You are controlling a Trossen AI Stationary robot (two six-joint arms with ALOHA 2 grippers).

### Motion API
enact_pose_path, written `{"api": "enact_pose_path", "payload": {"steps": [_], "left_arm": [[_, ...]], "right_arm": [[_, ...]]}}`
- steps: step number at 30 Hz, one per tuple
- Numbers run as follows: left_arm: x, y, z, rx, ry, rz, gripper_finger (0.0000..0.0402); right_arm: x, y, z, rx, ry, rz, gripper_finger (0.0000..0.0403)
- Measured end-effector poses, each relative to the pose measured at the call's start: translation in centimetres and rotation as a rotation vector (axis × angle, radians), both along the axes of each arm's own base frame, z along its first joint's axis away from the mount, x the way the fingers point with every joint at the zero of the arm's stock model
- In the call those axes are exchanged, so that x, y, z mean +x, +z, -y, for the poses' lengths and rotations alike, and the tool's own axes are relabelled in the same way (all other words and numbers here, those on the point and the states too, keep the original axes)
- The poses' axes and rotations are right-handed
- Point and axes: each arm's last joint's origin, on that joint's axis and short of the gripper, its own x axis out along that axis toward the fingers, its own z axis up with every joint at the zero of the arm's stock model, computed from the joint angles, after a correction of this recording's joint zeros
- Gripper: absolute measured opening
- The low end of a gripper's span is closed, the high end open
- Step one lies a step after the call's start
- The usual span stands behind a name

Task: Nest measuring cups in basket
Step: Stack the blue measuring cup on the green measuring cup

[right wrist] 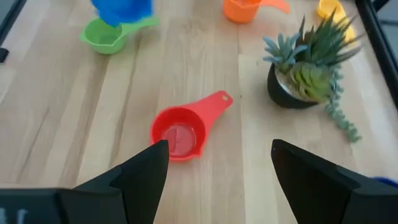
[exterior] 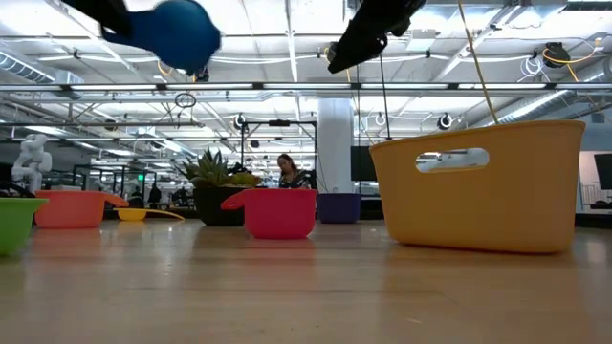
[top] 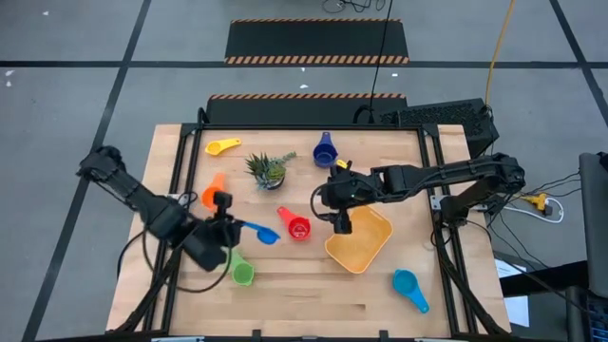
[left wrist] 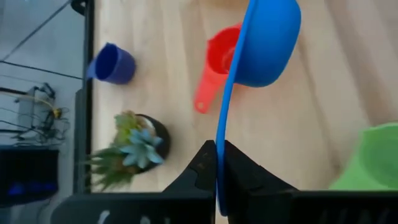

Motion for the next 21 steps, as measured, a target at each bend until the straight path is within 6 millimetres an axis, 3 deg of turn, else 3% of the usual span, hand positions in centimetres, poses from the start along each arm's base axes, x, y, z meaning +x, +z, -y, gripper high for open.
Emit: {"api": "enact_pose_path", "payload": {"steps": [6, 16, 21], "left_arm": [[-1.8, -1.5, 2.8, 0.037, -0.006, -0.050, 0.0004], [-3.3, -7.3, 6.6, 0.425, 0.080, -0.118, 0.0004], [-4.4, -8.1, 8.0, 0.398, 0.103, -0.053, 0.0004]], "right_arm": [[-0.2, -0.2, -0.1, 0.066, -0.059, -0.020, 0.0279], [-0.2, -0.2, -0.5, 0.153, -0.129, -0.017, 0.0279], [-0.2, -0.2, -0.5, 0.178, -0.156, -0.015, 0.0279]]}}
